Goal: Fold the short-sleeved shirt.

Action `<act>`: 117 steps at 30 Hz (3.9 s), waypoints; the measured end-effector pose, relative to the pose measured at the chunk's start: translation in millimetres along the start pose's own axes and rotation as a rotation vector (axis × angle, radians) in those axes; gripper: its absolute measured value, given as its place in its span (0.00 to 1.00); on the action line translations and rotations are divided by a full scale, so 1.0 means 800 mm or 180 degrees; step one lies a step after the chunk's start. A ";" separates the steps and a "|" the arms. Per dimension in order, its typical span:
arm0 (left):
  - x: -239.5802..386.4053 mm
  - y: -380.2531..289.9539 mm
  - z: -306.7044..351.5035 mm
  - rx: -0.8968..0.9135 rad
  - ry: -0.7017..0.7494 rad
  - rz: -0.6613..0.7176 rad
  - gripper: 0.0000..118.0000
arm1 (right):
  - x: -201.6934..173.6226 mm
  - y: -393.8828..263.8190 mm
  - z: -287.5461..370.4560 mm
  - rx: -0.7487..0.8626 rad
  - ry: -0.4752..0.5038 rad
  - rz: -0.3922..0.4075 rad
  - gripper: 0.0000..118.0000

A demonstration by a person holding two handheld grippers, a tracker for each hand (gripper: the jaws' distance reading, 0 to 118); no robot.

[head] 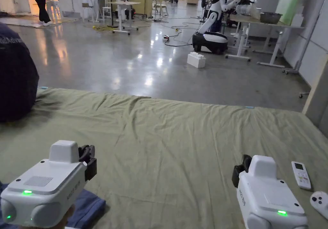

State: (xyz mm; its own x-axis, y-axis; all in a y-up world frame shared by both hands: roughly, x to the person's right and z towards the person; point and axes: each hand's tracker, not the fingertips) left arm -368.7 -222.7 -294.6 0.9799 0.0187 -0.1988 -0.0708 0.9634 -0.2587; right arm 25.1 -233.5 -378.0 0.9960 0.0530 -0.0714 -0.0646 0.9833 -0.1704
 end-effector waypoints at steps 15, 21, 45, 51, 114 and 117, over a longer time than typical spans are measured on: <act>-0.223 -0.095 0.008 -0.1536 0.0768 0.0588 0.44 | -0.063 -0.033 -0.020 -0.0291 0.0310 0.0086 0.00; -0.262 -0.161 -0.023 -0.1961 0.0701 0.0863 0.82 | -0.077 -0.045 -0.025 -0.0397 0.0378 0.0158 0.00; -0.259 -0.224 -0.039 -0.2008 0.0878 0.0419 0.04 | -0.097 -0.072 -0.025 -0.0616 0.0430 0.0361 0.00; -0.276 -0.182 -0.008 -0.1421 0.0766 0.0865 0.03 | -0.098 -0.065 -0.023 -0.0575 0.0428 0.0368 0.00; 0.281 -0.034 -0.082 -0.0979 -0.1382 0.0200 0.73 | 0.151 -0.047 0.064 -0.0412 -0.0475 -0.0033 0.00; 0.248 -0.016 -0.071 -0.0733 -0.1235 0.0196 0.76 | 0.135 -0.038 0.061 -0.0379 -0.0399 -0.0012 0.00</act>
State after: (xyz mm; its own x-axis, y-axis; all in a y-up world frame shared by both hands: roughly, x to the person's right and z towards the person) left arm -184.2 -246.7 -384.7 0.9669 0.2151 0.1372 -0.1277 0.8736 -0.4696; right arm 138.0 -249.2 -332.2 0.9956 0.0781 0.0514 -0.0602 0.9562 -0.2863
